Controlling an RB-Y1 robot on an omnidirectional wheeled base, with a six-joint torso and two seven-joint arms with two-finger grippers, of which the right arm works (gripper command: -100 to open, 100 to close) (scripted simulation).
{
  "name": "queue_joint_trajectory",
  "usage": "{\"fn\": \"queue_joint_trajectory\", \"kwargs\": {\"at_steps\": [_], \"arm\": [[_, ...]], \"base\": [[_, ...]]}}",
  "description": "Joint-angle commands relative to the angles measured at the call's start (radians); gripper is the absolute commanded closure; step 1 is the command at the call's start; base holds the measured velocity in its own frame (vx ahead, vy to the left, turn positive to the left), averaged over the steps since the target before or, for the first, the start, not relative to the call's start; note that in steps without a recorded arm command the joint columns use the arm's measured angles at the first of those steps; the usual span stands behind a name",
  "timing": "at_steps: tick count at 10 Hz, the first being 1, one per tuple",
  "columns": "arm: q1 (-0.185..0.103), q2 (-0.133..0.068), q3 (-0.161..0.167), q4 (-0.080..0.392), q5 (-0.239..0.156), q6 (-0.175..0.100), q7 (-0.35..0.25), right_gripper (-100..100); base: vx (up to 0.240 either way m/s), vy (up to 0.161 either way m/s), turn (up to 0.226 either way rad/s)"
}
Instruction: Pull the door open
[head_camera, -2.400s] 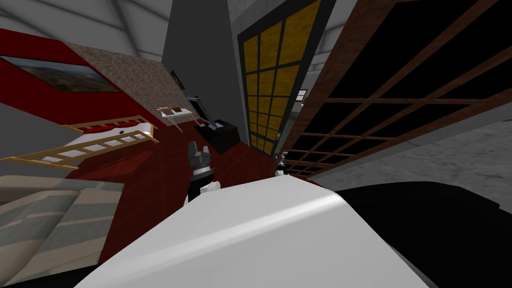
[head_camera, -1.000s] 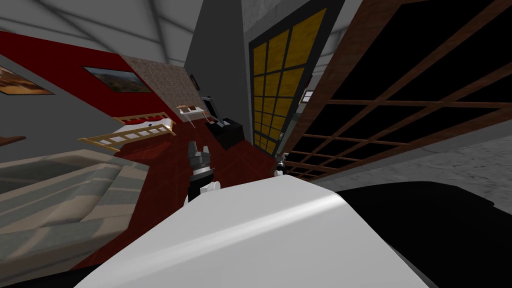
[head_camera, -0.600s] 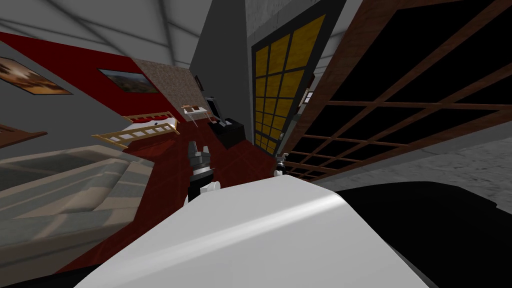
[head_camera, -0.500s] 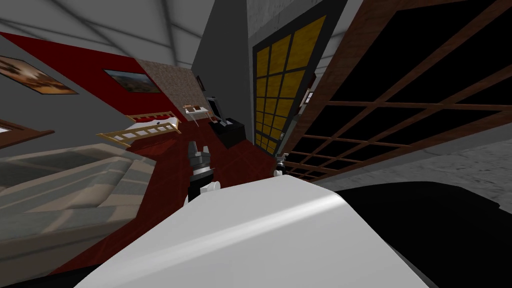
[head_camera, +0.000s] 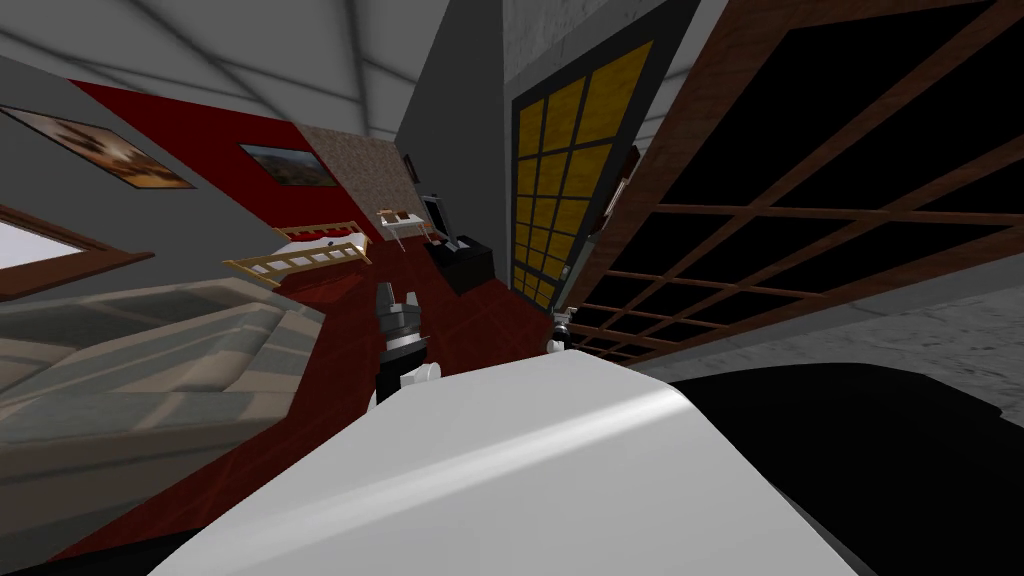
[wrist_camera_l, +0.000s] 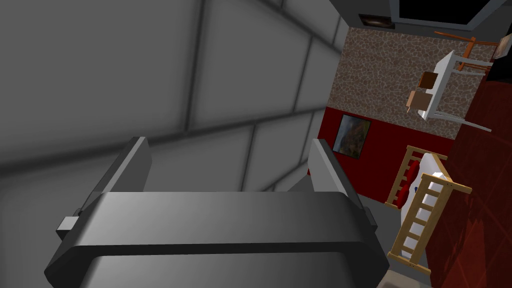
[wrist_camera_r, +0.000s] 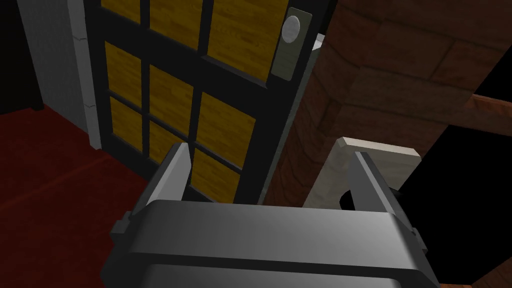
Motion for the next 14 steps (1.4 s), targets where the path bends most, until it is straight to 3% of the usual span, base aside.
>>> {"fn": "queue_joint_trajectory", "kwargs": {"at_steps": [1, 5, 7, 8, 9, 11, 14], "arm": [[0.030, -0.003, -0.012, -0.016, -0.012, 0.005, -0.025, -100], [0.032, 0.003, -0.005, -0.016, -0.034, -0.015, -0.128, -100], [0.032, 0.003, -0.005, -0.016, -0.034, -0.015, -0.128, -100], [0.032, 0.005, -0.002, -0.016, -0.041, -0.021, -0.159, -100], [0.023, 0.011, 0.008, -0.033, -0.030, -0.023, -0.140, -100], [0.060, -0.020, 0.015, -0.021, -0.027, -0.064, -0.196, -100], [0.081, -0.038, 0.018, -0.011, -0.025, -0.087, -0.225, -100]], "base": [[-0.059, -0.012, 0.052], [-0.071, -0.009, 0.070], [-0.030, -0.001, -0.003], [-0.036, 0.007, 0.066], [-0.021, 0.015, 0.037], [0.028, 0.006, 0.121], [0.034, -0.004, 0.041]]}}
